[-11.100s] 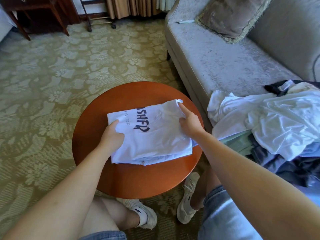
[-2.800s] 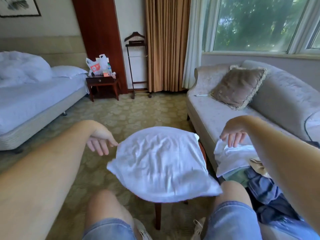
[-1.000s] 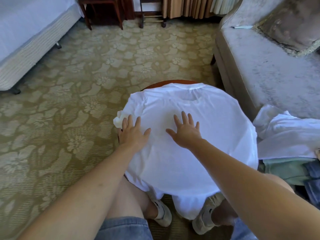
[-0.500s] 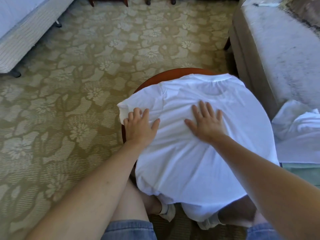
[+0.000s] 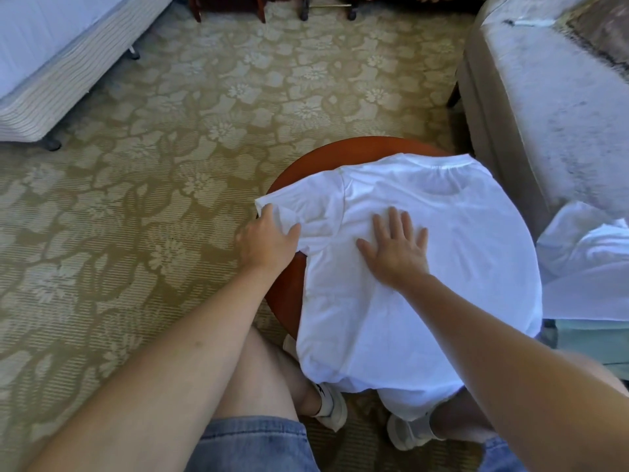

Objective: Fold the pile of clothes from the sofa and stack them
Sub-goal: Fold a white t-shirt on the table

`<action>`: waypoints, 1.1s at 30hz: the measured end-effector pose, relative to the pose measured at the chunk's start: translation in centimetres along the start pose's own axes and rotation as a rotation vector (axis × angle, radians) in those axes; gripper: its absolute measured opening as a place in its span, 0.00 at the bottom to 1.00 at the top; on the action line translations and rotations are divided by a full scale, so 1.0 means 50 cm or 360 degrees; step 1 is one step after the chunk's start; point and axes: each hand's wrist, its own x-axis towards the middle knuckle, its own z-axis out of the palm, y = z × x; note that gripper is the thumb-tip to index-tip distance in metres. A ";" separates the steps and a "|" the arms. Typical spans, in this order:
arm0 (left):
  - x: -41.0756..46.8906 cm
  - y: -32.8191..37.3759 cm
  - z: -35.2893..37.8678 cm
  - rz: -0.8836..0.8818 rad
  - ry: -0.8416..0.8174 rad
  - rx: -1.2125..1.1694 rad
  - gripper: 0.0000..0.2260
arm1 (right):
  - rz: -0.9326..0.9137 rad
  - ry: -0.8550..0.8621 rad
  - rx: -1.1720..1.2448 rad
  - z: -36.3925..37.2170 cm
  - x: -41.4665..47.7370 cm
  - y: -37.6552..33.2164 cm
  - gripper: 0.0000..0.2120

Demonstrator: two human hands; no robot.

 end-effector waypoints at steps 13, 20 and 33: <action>-0.023 0.002 -0.010 0.0025 -0.0321 -0.0690 0.29 | 0.0015 -0.0101 -0.0052 -0.002 0.004 0.000 0.35; -0.040 -0.027 -0.005 -0.0150 -0.0146 -0.0203 0.31 | -0.0023 -0.0165 -0.0042 -0.008 0.004 0.002 0.35; 0.081 -0.087 0.024 -0.0273 -0.0319 -0.0883 0.21 | -0.0037 -0.0032 -0.0113 0.006 0.052 -0.032 0.35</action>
